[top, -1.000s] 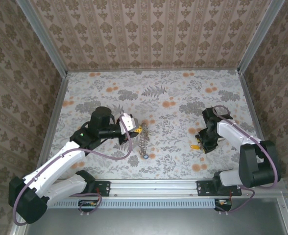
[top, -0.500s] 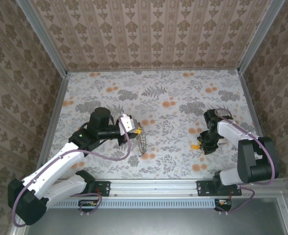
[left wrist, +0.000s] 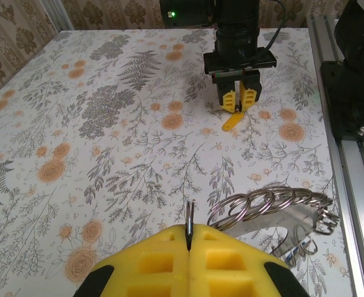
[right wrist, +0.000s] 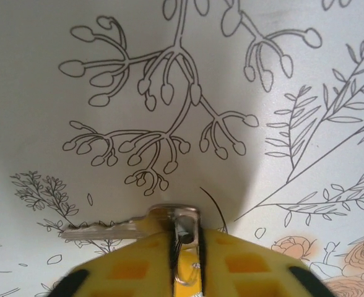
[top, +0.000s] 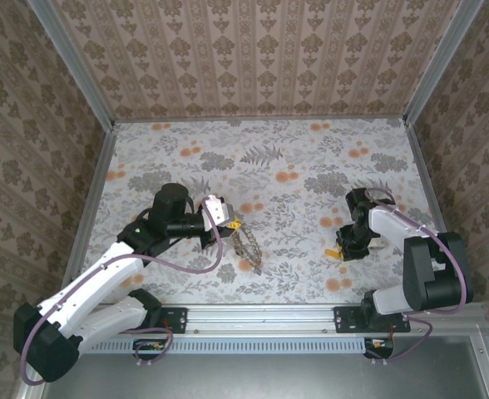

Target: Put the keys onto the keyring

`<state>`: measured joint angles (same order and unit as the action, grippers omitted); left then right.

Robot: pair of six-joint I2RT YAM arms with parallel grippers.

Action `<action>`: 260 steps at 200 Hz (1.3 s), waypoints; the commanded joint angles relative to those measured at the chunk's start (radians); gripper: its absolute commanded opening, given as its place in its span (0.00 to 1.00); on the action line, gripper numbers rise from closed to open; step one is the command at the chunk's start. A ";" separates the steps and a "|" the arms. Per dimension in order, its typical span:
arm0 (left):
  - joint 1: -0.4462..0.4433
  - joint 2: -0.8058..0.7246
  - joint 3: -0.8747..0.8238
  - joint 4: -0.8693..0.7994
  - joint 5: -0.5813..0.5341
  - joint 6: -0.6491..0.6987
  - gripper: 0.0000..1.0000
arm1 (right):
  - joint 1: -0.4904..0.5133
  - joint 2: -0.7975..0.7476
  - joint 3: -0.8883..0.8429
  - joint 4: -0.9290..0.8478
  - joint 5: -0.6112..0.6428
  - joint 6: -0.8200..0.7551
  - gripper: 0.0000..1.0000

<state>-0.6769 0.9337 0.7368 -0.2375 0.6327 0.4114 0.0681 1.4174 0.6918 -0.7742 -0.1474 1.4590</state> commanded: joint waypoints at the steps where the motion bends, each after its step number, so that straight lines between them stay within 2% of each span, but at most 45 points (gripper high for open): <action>1: 0.008 -0.025 -0.003 0.018 0.030 -0.011 0.00 | -0.005 -0.001 -0.019 -0.010 -0.006 0.024 0.12; 12: 0.007 -0.026 -0.001 0.015 0.027 -0.007 0.00 | -0.005 -0.010 -0.017 -0.014 -0.004 0.020 0.07; 36: 0.007 -0.033 0.005 -0.003 0.017 0.004 0.00 | -0.002 -0.020 -0.011 -0.035 0.001 0.005 0.03; 53: 0.011 -0.048 0.017 -0.029 0.019 0.015 0.00 | 0.010 -0.088 0.000 -0.048 0.029 -0.022 0.00; 60: 0.016 -0.056 0.023 -0.041 -0.014 0.015 0.00 | 0.021 -0.106 0.005 -0.047 0.045 -0.035 0.00; 88: 0.063 -0.103 0.050 -0.097 -0.030 0.007 0.00 | 0.091 -0.150 0.023 0.018 0.068 -0.142 0.00; 107: 0.104 -0.141 0.073 -0.150 -0.043 0.012 0.00 | 0.174 -0.161 0.046 0.082 0.090 -0.244 0.00; 131: 0.159 -0.203 0.108 -0.220 -0.072 0.043 0.00 | 0.352 -0.167 0.091 0.176 0.190 -0.392 0.00; 153: 0.213 -0.239 0.147 -0.273 -0.054 0.068 0.00 | 0.475 -0.162 0.089 0.372 0.149 -0.487 0.00; 175: 0.281 -0.241 0.196 -0.335 -0.050 0.087 0.00 | 0.559 -0.103 0.105 0.488 0.084 -0.499 0.00; 190: 0.318 -0.245 0.208 -0.341 -0.069 0.077 0.00 | 0.623 -0.035 0.159 0.494 0.084 -0.482 0.00; 215: 0.383 -0.243 0.218 -0.323 -0.099 0.058 0.00 | 0.725 0.083 0.209 0.605 0.097 -0.370 0.00; 242: 0.444 -0.229 0.210 -0.293 -0.131 -0.014 0.00 | 0.800 0.217 0.289 0.725 0.045 -0.272 0.00; 260: 0.480 -0.228 0.200 -0.285 -0.130 -0.038 0.00 | 0.841 0.323 0.360 0.802 -0.008 -0.310 0.00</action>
<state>-0.2371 0.7082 0.9234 -0.5533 0.5171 0.4320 0.8627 1.6302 0.9577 -0.1295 -0.0803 1.1267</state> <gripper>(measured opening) 0.061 0.046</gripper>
